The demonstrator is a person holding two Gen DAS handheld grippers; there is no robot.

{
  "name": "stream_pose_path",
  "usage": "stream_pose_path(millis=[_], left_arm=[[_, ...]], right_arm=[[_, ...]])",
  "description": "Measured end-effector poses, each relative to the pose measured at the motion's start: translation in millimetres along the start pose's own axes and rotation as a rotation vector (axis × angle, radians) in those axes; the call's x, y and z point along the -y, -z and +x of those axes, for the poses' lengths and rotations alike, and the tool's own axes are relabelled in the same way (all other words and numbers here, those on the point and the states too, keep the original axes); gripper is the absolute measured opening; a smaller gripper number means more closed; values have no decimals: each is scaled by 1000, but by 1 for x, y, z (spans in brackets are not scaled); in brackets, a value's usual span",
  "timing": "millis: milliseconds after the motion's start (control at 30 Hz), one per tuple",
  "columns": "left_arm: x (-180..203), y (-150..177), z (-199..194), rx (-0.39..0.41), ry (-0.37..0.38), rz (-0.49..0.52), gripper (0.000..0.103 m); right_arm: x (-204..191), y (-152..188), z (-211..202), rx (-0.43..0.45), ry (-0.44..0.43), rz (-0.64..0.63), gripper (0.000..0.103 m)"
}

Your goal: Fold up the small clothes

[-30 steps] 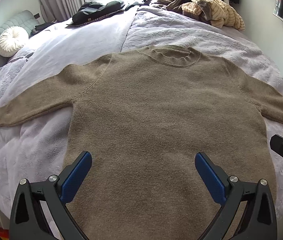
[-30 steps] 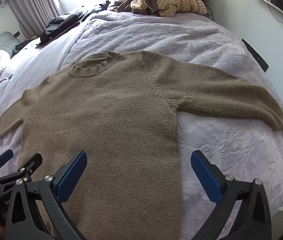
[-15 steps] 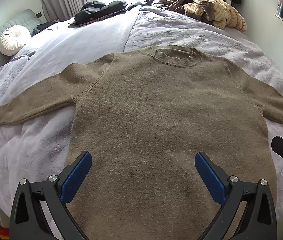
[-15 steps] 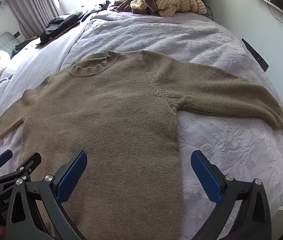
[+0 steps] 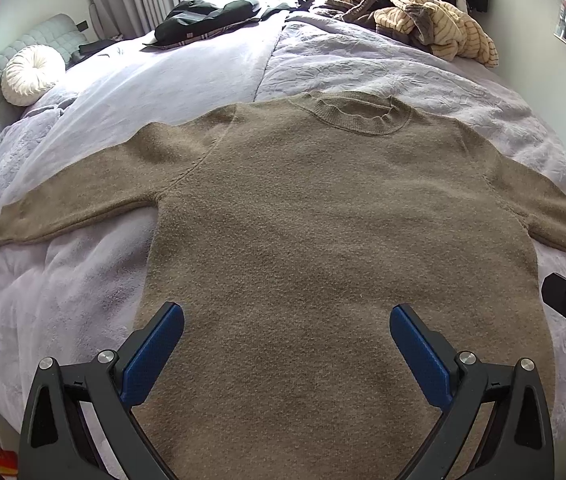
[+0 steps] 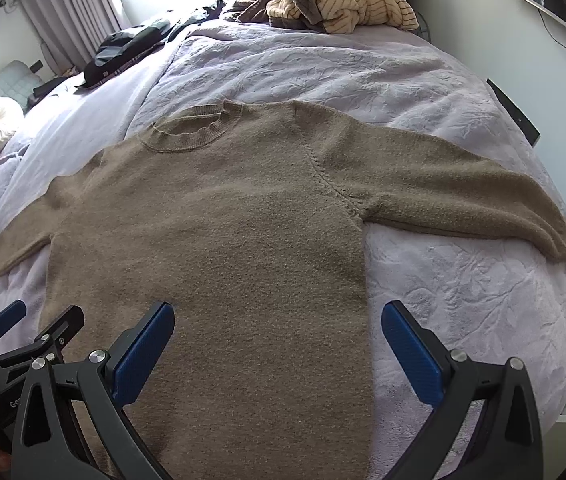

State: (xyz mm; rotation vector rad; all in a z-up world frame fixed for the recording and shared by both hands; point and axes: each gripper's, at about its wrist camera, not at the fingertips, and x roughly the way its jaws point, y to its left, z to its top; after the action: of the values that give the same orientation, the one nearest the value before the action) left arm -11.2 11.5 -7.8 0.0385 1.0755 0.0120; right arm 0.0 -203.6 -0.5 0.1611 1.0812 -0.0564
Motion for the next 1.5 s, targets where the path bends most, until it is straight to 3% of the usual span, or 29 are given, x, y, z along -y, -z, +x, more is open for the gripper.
stream_pose_path(millis=[1500], left_arm=[[-6,2,4,-18,5,-7,103]], right_arm=[[-11,-3,2,-2,-2,-11,103]])
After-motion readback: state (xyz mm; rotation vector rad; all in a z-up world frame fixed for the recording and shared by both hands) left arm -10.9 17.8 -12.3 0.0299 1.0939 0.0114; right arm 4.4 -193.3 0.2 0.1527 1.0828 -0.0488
